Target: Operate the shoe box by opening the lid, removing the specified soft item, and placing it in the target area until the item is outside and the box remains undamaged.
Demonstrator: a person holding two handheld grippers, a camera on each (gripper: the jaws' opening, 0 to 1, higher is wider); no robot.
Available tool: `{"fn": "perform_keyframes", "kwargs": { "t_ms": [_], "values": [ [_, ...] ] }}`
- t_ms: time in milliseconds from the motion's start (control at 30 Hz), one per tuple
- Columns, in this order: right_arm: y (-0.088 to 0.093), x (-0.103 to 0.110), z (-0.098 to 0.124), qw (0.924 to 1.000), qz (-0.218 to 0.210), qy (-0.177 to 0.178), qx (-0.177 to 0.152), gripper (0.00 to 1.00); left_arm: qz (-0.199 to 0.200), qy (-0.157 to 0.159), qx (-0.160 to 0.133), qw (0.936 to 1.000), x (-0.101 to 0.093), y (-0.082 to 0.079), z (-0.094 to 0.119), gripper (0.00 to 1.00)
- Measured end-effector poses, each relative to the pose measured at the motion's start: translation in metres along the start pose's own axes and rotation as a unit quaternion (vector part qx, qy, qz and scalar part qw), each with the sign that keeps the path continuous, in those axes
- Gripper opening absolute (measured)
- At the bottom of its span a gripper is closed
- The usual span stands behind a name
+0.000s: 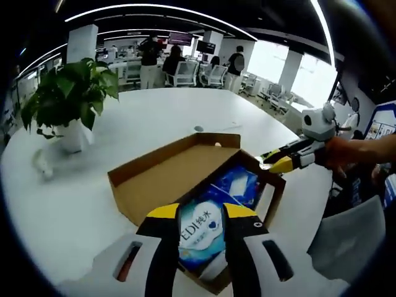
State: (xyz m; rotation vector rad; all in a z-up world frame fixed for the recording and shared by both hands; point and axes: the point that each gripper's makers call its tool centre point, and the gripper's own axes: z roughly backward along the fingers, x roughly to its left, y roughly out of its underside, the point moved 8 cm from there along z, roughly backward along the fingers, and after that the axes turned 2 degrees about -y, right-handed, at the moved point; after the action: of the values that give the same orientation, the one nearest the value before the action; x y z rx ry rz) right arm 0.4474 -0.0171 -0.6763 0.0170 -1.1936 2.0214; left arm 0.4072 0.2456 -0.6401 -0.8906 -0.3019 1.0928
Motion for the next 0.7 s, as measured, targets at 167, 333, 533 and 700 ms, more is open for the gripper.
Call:
{"fn": "perform_keyframes", "kwargs": {
  "t_ms": [167, 333, 533, 700],
  "values": [
    [-0.009, 0.005, -0.012, 0.9999, 0.012, -0.007, 0.007, 0.19, 0.002, 0.0, 0.004, 1.0, 0.003, 0.008, 0.005, 0.26],
    [-0.014, 0.007, -0.019, 0.9996, 0.02, -0.011, 0.015, 0.19, 0.0, 0.003, 0.006, 1.0, 0.002, 0.011, 0.008, 0.25],
    [-0.012, 0.008, -0.033, 0.999, 0.026, -0.017, 0.03, 0.19, -0.004, 0.004, 0.006, 1.0, 0.0, 0.014, 0.015, 0.25],
    [-0.008, 0.01, -0.046, 0.9985, 0.026, -0.021, 0.043, 0.19, -0.002, 0.005, 0.005, 1.0, -0.002, 0.02, 0.022, 0.25]
  ]
}}
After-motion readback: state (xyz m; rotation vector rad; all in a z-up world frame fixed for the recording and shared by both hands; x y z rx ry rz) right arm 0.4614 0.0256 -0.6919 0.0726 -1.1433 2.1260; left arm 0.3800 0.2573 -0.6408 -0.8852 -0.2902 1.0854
